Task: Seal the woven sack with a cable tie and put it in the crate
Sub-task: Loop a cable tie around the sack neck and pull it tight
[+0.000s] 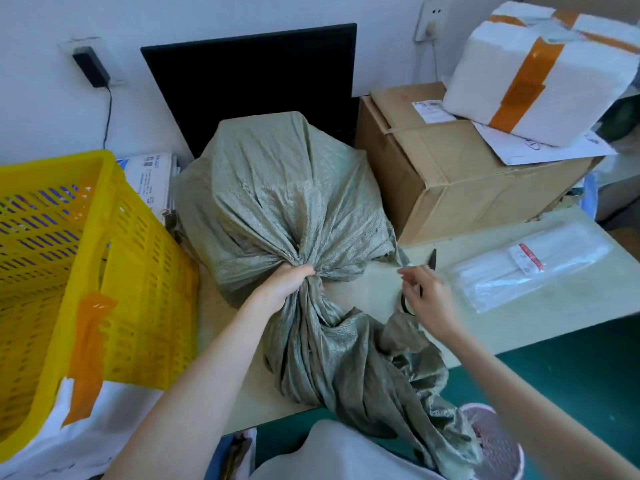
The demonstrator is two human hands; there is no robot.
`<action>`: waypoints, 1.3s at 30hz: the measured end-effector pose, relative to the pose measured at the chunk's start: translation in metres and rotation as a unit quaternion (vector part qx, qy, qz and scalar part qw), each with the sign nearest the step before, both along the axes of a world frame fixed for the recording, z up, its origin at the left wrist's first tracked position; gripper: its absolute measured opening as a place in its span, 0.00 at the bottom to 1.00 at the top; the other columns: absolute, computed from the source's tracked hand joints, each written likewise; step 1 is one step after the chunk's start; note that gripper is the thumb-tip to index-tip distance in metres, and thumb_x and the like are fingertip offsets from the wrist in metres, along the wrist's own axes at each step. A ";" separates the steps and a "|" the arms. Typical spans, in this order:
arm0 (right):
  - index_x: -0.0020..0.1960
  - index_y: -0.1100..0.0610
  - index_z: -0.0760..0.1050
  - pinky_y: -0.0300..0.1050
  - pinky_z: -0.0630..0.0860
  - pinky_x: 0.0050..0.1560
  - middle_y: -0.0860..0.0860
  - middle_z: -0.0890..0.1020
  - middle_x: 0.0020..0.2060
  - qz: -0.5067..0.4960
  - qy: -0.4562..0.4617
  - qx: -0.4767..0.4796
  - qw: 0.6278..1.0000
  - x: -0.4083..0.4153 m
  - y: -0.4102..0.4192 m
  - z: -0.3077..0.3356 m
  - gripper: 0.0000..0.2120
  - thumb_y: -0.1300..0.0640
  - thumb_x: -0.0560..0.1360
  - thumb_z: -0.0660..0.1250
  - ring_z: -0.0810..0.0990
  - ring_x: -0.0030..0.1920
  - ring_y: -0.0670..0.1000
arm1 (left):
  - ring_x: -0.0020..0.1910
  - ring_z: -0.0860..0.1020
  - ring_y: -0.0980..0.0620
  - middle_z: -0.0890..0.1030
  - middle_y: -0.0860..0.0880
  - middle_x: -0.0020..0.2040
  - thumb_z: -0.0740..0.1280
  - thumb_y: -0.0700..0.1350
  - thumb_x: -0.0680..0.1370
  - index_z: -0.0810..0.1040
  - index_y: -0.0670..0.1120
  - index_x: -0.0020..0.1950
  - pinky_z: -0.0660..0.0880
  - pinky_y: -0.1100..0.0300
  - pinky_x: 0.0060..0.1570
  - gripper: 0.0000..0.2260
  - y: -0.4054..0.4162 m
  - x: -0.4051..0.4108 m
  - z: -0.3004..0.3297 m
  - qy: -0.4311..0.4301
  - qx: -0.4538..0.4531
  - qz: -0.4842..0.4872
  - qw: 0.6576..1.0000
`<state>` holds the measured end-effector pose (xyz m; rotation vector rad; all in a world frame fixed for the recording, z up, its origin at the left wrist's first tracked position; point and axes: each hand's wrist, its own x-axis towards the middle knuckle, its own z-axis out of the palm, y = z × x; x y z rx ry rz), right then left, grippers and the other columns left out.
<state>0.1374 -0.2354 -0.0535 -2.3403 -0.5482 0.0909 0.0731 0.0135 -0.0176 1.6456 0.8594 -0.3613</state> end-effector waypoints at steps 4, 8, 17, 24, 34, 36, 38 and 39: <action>0.59 0.62 0.77 0.50 0.73 0.52 0.57 0.80 0.52 -0.020 -0.018 -0.104 0.994 0.035 -0.034 -0.015 0.13 0.66 0.76 0.62 0.78 0.53 0.58 | 0.72 0.63 0.46 0.64 0.45 0.75 0.64 0.47 0.79 0.66 0.42 0.72 0.59 0.54 0.68 0.23 -0.001 0.002 -0.007 -0.015 -0.011 0.016 1.000; 0.62 0.59 0.74 0.53 0.67 0.58 0.56 0.78 0.58 -0.016 -0.011 -0.258 0.966 0.060 -0.061 -0.035 0.16 0.65 0.76 0.60 0.73 0.60 0.59 | 0.73 0.63 0.48 0.67 0.48 0.74 0.69 0.53 0.75 0.73 0.46 0.69 0.58 0.54 0.69 0.24 0.000 0.001 -0.008 -0.015 -0.022 -0.015 1.000; 0.69 0.55 0.63 0.49 0.63 0.64 0.53 0.70 0.66 0.103 -0.134 -0.577 0.799 0.068 -0.076 -0.053 0.22 0.62 0.76 0.60 0.67 0.67 0.57 | 0.72 0.64 0.49 0.66 0.49 0.74 0.69 0.49 0.74 0.78 0.45 0.64 0.58 0.53 0.68 0.20 0.002 -0.001 -0.015 -0.009 -0.008 0.003 1.000; 0.65 0.58 0.69 0.48 0.64 0.63 0.53 0.73 0.61 0.157 -0.196 -0.676 0.693 0.075 -0.070 -0.045 0.18 0.63 0.75 0.61 0.70 0.62 0.57 | 0.58 0.73 0.51 0.74 0.47 0.66 0.68 0.48 0.73 0.80 0.45 0.39 0.62 0.58 0.55 0.07 -0.001 -0.004 -0.019 -0.007 -0.020 0.035 0.999; 0.59 0.59 0.74 0.48 0.64 0.60 0.52 0.79 0.53 0.168 -0.186 -0.680 0.689 0.078 -0.078 -0.057 0.14 0.66 0.76 0.60 0.73 0.57 0.56 | 0.62 0.70 0.48 0.72 0.46 0.69 0.69 0.49 0.74 0.78 0.42 0.62 0.62 0.58 0.56 0.19 -0.006 -0.006 -0.019 -0.021 -0.037 0.075 0.996; 0.56 0.57 0.77 0.48 0.65 0.59 0.50 0.80 0.49 0.180 -0.197 -0.676 0.687 0.080 -0.080 -0.056 0.13 0.67 0.75 0.60 0.74 0.55 0.55 | 0.67 0.69 0.47 0.70 0.46 0.71 0.69 0.48 0.74 0.75 0.43 0.66 0.62 0.56 0.59 0.22 -0.008 -0.006 -0.018 -0.020 -0.039 0.084 0.995; 0.53 0.55 0.78 0.48 0.65 0.59 0.49 0.81 0.47 0.195 -0.209 -0.672 0.684 0.081 -0.080 -0.055 0.13 0.67 0.75 0.60 0.75 0.54 0.55 | 0.68 0.69 0.47 0.71 0.46 0.70 0.69 0.47 0.74 0.73 0.44 0.67 0.63 0.55 0.63 0.23 -0.009 -0.006 -0.017 -0.020 -0.039 0.093 0.995; 0.53 0.55 0.78 0.48 0.65 0.59 0.49 0.81 0.47 0.200 -0.201 -0.676 0.679 0.082 -0.080 -0.052 0.13 0.67 0.75 0.60 0.75 0.54 0.55 | 0.68 0.69 0.47 0.71 0.46 0.70 0.69 0.48 0.74 0.73 0.44 0.68 0.63 0.54 0.64 0.23 -0.009 -0.007 -0.016 -0.019 -0.040 0.095 0.995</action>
